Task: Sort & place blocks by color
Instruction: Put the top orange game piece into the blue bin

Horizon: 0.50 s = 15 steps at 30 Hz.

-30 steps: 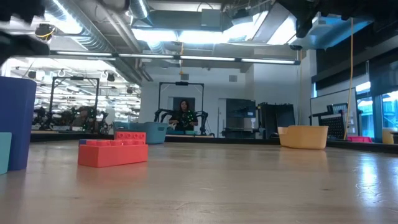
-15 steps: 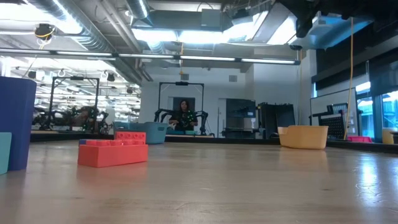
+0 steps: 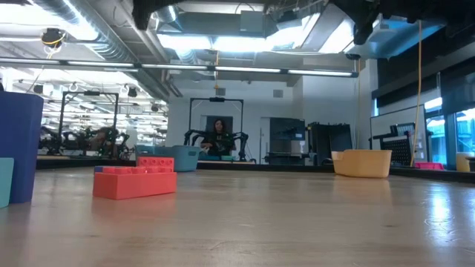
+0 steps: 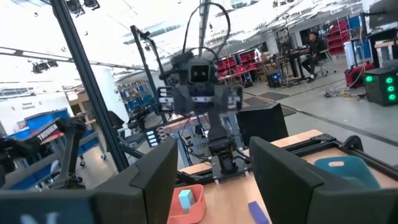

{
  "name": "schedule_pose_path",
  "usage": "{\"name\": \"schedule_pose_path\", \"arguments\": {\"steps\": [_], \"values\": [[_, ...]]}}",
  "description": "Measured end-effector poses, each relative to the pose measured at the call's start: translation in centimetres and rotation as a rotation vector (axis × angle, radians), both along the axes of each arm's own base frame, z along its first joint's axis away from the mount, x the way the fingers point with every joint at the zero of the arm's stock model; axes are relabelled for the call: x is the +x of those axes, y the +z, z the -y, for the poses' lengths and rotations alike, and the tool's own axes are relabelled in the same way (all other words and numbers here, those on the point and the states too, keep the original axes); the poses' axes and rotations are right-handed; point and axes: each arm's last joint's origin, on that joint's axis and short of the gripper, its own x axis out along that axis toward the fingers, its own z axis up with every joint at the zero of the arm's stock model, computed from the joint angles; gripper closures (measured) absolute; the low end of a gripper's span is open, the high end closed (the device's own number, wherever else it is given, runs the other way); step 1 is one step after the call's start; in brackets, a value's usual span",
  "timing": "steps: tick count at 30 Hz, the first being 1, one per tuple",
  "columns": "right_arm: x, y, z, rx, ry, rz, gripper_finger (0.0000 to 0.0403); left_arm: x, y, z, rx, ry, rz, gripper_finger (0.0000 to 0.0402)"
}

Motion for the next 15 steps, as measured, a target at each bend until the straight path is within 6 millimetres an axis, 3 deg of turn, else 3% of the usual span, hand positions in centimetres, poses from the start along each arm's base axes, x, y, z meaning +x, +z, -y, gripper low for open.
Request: {"name": "schedule_pose_path", "arguments": {"steps": [3, 15], "values": [[-0.01, 0.02, 0.00, 0.005, 0.001, 0.002, 0.0200, 0.08, -0.83, -0.07, 0.002, 0.030, -0.032, 0.0201], [0.00, 0.02, 0.00, 0.049, 0.010, 0.002, 0.0200, 0.03, -0.75, -0.14, 0.003, 0.052, -0.025, 0.0201]]}}
